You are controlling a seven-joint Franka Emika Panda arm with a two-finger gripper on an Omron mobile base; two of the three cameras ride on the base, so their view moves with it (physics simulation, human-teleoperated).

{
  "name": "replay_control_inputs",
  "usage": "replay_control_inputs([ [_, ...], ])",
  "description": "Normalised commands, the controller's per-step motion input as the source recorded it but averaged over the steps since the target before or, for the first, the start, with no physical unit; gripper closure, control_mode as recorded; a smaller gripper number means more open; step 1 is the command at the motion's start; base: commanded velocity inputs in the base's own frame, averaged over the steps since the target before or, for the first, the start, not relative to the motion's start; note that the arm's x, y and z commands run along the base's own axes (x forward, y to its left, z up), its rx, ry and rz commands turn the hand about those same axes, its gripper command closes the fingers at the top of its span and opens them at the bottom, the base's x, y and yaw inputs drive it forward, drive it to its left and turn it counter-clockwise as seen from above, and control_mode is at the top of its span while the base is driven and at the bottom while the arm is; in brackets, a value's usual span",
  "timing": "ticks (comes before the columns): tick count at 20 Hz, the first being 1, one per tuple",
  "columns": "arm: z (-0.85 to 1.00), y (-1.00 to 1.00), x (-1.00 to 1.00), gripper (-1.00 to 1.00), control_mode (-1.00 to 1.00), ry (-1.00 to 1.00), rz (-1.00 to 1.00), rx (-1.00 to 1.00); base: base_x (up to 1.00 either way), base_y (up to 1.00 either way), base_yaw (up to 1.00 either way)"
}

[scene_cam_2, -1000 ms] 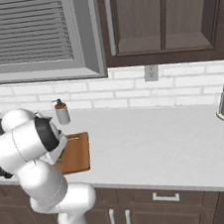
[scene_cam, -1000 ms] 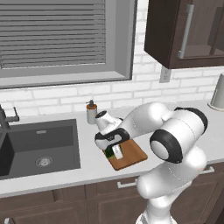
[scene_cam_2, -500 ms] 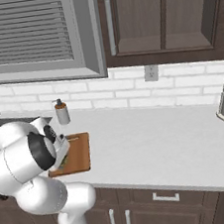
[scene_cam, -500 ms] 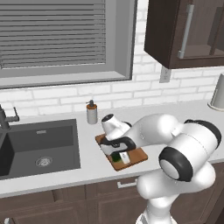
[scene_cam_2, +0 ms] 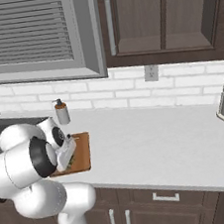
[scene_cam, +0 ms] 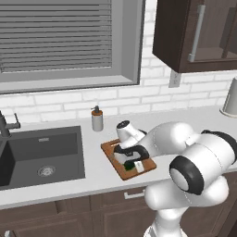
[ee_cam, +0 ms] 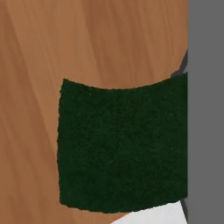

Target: Pick up the sponge from the counter and clean the cutting board by briefly scrubbing or pressing down on the cutting board. Once finished, release the sponge.

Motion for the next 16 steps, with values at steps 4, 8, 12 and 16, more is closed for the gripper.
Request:
replay_control_inputs([
  [4, 0.0, 0.0, 1.0, 1.0, -1.0, 0.01, 0.0, 0.0, 0.0, 0.0, 0.0],
  [8, 0.0, 0.0, 0.84, 1.0, -1.0, 0.0, 0.0, 0.0, 0.0, 0.0, 0.0],
  [12, 0.0, -0.04, 0.51, 1.0, -1.0, 0.0, 0.0, 0.0, 0.0, 0.0, 0.0],
  [16, 0.0, -0.25, 0.03, 1.0, -1.0, 0.0, 0.0, 0.0, 0.0, 0.0, 0.0],
])
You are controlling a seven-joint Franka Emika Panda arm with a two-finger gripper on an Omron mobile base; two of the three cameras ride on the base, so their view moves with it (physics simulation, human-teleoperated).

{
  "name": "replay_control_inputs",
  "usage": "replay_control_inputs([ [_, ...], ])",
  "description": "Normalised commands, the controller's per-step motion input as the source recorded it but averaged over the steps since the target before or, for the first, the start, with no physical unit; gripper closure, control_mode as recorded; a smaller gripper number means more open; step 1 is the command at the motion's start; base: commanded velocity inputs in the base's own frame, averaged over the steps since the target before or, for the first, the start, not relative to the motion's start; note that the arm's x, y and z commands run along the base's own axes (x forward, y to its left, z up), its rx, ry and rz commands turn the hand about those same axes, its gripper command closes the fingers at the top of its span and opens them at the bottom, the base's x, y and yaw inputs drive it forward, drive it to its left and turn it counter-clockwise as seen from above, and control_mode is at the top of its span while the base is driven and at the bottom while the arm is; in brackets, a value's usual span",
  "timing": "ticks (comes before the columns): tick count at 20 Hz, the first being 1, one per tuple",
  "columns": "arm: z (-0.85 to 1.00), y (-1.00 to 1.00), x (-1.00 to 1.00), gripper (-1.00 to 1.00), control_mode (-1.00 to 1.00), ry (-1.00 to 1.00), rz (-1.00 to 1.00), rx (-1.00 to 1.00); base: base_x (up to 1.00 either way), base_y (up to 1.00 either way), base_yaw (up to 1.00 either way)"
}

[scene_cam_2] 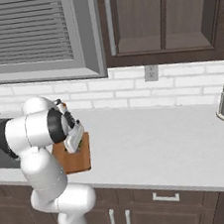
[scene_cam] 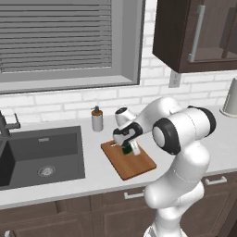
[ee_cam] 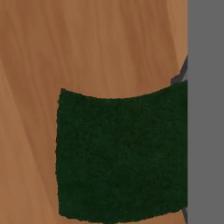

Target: Pick up the sponge from the counter and clean the cutting board by briefly scrubbing or pressing down on the cutting board. Once finished, release the sponge.

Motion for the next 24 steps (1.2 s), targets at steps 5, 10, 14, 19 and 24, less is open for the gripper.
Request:
replay_control_inputs([
  [5, -0.03, -0.23, -0.18, 1.0, -1.0, 0.0, 0.0, 0.0, 0.0, 0.0, 0.0],
  [10, -0.19, -0.07, -0.42, 1.0, -1.0, 0.03, 0.0, -0.01, 0.0, 0.0, 0.0],
  [14, -0.22, -0.14, -0.67, 1.0, -1.0, 0.07, 0.0, -0.02, 0.0, 0.0, 0.0],
  [19, -0.14, -0.3, -0.61, 1.0, -1.0, 0.16, 0.0, 0.0, 0.0, 0.0, 0.0],
  [24, -0.13, -0.32, -0.53, 1.0, -1.0, 0.14, 0.0, 0.0, 0.0, 0.0, 0.0],
])
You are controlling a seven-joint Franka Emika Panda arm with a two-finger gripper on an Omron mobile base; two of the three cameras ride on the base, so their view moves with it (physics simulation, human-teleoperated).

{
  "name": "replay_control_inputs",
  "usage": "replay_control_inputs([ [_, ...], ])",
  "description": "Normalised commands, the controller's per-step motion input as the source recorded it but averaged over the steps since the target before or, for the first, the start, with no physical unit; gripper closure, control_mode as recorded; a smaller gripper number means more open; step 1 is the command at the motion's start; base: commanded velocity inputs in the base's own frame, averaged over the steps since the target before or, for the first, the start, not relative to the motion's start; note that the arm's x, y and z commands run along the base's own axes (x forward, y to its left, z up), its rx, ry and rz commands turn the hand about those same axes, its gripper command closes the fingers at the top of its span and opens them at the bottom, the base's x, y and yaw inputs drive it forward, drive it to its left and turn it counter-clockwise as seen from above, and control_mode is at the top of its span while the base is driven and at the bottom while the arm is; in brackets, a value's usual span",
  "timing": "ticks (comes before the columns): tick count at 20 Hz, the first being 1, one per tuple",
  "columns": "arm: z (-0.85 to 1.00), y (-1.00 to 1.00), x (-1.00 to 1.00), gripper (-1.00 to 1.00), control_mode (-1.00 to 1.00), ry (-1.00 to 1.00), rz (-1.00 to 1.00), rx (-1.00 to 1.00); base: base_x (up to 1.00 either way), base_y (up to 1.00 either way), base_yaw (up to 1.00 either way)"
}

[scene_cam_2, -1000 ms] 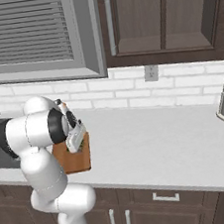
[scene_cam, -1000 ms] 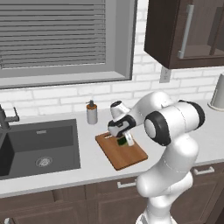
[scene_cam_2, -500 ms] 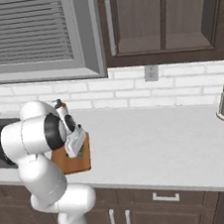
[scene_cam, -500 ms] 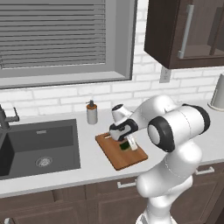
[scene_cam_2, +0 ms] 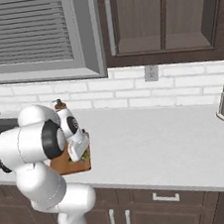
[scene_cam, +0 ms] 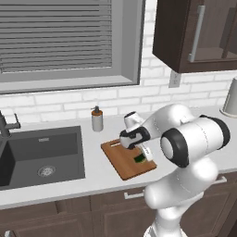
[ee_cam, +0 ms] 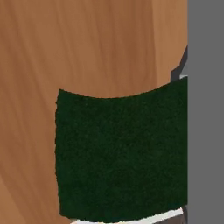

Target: Pick up the sponge from the counter and clean the cutting board by briefly scrubbing or pressing down on the cutting board. Once finished, release the sponge.

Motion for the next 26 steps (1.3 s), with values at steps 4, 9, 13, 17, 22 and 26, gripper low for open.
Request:
replay_control_inputs([
  [4, -0.19, -0.16, -0.62, 1.0, -1.0, 0.09, 0.0, 0.0, 0.0, 0.0, 0.0],
  [9, -0.22, -0.02, -0.62, 1.0, -1.0, 0.02, 0.01, -0.01, 0.0, 0.0, 0.0],
  [13, -0.1, 0.0, -0.13, 1.0, -1.0, 0.0, 0.0, -0.01, 0.0, 0.0, 0.0],
  [17, 0.0, -0.01, 0.1, 1.0, -1.0, -0.11, 0.0, 0.0, 0.0, 0.0, 0.0],
  [22, -0.03, -0.01, 0.23, 1.0, -1.0, -0.19, -0.04, -0.02, 0.0, 0.0, 0.0],
  [26, -0.07, 0.0, 0.33, 1.0, -1.0, -0.19, -0.06, -0.02, 0.0, 0.0, 0.0],
])
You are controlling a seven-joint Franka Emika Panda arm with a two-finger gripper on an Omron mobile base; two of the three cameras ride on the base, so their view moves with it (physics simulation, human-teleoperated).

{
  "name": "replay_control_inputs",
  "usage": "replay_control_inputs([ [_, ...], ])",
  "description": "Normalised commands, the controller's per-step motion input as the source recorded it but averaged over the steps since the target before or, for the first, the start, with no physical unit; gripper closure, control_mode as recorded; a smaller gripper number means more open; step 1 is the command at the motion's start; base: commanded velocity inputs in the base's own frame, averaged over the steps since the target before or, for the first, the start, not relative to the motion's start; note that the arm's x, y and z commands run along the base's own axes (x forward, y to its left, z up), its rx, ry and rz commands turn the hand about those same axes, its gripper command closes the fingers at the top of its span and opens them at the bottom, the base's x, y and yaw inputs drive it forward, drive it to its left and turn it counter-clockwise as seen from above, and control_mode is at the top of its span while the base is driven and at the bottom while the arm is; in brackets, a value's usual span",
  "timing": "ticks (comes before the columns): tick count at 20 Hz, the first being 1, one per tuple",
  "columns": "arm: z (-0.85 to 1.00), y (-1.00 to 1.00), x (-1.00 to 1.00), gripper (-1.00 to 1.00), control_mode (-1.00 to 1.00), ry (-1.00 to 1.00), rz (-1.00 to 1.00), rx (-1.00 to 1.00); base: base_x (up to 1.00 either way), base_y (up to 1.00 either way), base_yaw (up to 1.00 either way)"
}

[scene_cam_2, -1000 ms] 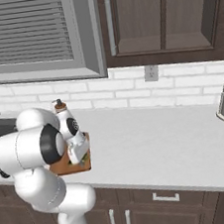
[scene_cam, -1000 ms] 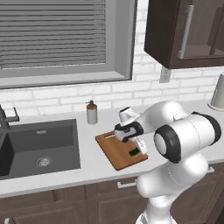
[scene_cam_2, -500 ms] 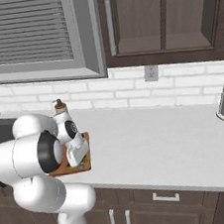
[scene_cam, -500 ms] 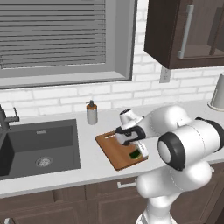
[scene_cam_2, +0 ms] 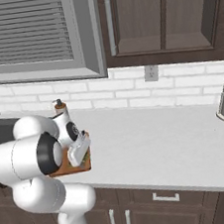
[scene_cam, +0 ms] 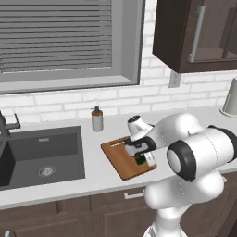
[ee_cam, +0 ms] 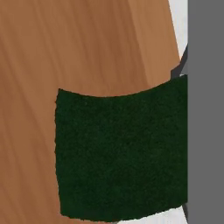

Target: Pick up the sponge from the counter and clean the cutting board by briefly scrubbing or pressing down on the cutting board. Once finished, release the sponge.

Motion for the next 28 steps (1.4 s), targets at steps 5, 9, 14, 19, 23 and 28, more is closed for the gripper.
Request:
replay_control_inputs([
  [5, -0.04, 0.0, 0.47, 1.0, -1.0, -0.11, -0.06, 0.0, 0.0, 0.0, 0.0],
  [9, 0.0, 0.08, 0.43, 1.0, -1.0, 0.0, -0.07, 0.02, 0.0, 0.0, 0.0],
  [14, 0.0, 0.35, 0.3, 1.0, -1.0, 0.05, -0.08, 0.03, 0.0, 0.0, 0.0],
  [19, 0.0, 0.47, 0.24, 1.0, -1.0, 0.04, -0.08, 0.02, 0.0, 0.0, 0.0],
  [23, 0.0, 0.46, 0.19, 1.0, -1.0, 0.03, -0.07, 0.01, 0.0, 0.0, 0.0],
  [28, 0.0, 0.44, 0.11, 1.0, -1.0, 0.03, -0.06, 0.0, 0.0, 0.0, 0.0],
])
